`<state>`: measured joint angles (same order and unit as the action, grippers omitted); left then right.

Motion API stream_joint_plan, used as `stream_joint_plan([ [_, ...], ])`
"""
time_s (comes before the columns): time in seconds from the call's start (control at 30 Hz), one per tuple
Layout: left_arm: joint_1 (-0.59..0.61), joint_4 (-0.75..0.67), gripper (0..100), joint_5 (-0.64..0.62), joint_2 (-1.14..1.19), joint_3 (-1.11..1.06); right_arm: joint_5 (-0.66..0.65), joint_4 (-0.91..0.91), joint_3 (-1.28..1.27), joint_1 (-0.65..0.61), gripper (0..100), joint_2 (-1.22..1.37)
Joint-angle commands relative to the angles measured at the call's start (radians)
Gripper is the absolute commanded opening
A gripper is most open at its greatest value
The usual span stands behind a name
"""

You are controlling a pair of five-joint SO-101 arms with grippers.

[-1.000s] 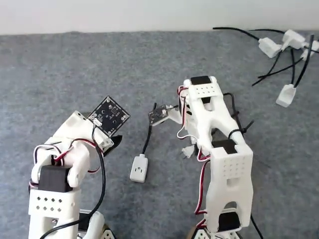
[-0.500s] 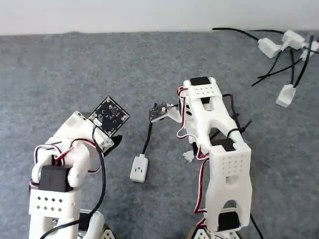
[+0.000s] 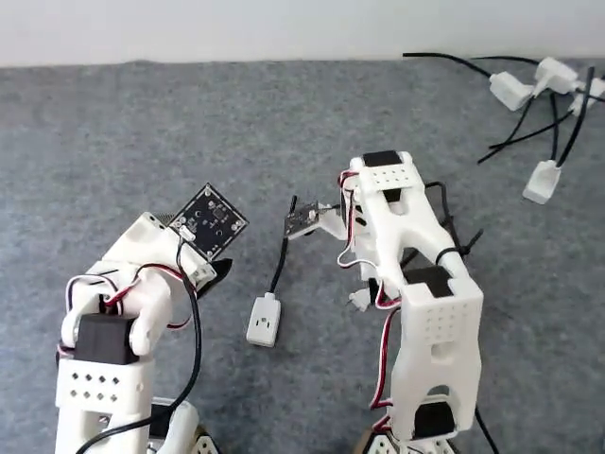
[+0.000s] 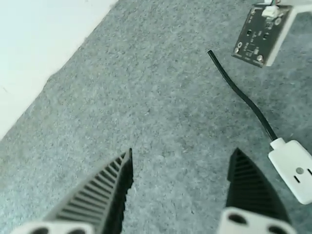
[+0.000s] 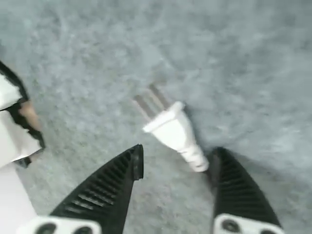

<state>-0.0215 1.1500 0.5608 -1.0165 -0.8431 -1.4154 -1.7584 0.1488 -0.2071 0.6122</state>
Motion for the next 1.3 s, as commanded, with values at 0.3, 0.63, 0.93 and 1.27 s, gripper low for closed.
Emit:
stream_joint_plan([
  [0.3, 0.005, 0.000, 31, 0.012, -0.014, 0.005, -0.038, -0.039, -0.166, 0.031, 27.4, -0.087],
  [0.63, 0.005, 0.000, 31, 0.012, -0.014, 0.005, -0.028, -0.041, -0.143, 0.051, 27.4, 0.013],
  [0.93, 0.005, 0.000, 31, 0.012, -0.014, 0.005, 0.005, -0.039, -0.133, 0.050, 9.5, 0.018],
  [1.27, 0.005, 0.000, 31, 0.012, -0.014, 0.005, 0.052, -0.036, -0.133, 0.007, 3.7, 0.021],
])
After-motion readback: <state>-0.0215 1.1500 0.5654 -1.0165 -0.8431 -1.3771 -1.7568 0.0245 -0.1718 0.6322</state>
